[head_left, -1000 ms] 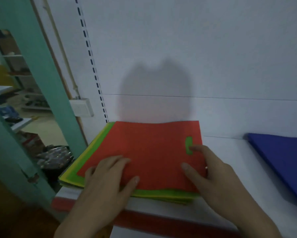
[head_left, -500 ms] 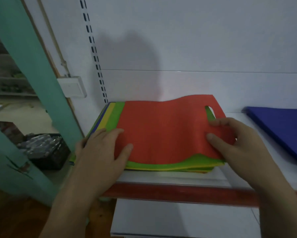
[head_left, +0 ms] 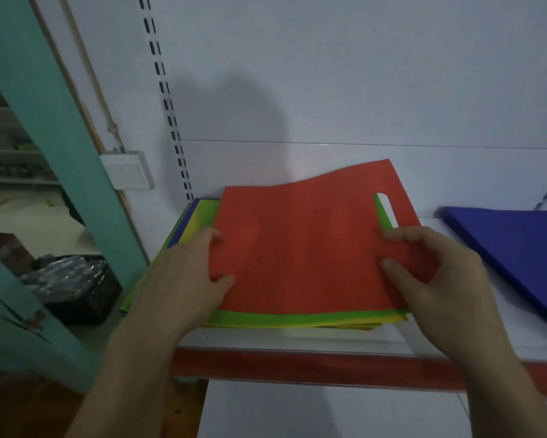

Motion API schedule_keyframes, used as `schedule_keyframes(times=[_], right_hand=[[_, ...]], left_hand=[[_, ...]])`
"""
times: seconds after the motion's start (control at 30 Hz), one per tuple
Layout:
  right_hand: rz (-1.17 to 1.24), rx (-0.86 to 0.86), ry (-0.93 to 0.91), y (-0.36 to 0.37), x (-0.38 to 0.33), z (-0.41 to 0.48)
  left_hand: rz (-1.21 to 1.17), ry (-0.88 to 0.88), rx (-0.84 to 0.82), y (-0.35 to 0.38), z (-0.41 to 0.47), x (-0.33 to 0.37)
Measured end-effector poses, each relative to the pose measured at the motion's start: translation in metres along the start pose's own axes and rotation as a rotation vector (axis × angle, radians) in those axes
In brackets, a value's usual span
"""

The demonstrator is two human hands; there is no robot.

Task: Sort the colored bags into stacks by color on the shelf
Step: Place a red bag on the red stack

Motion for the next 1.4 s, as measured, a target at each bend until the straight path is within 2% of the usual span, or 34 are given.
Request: schedule_keyframes(times=[0.17,0.27,0.33,0.7,0.87,1.03,1.2,1.4], right_hand=[[0.131,0.073,-0.018,-0.016,0.007,-0.001],[0.194,0.165,-0.038,-0.043,0.017,-0.006],[0.214,0.226,-0.054,-0.066,0.025,-0.012],[0.107,0.526,0.011,-0.254,0.126,-0.084],[0.104,0.633,0.089,-0.358,0.183,-0.133],[0.062,0.74,0.156,-0.454,0.229,-0.191],[-0.01,0.863,0.235,-0.542,0.264,-0.257],[0.006,1.029,0.326,-0.615,0.309,-0.32]], left_hand=[[-0.288,0.048,0.219,-0.018,-0.009,0.008],[-0.538,0.091,0.283,-0.018,-0.019,0.026],[-0.62,0.102,0.292,-0.012,-0.024,0.045],[-0.806,0.322,0.215,0.063,-0.059,0.24],[-0.766,0.483,0.228,0.106,-0.098,0.352],[-0.831,0.569,0.095,0.165,-0.131,0.457],[-0.891,0.667,-0.115,0.222,-0.168,0.566],[-0.887,0.799,-0.256,0.27,-0.204,0.676]])
Point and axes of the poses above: each hand's wrist, its own z-axis towards the middle knuckle, its own y-axis out of the palm, x = y × z, the point moved 8 cm from there along z, towards the middle knuckle, and after that the axes turned 4 degrees about -x, right-handed, at the moved point
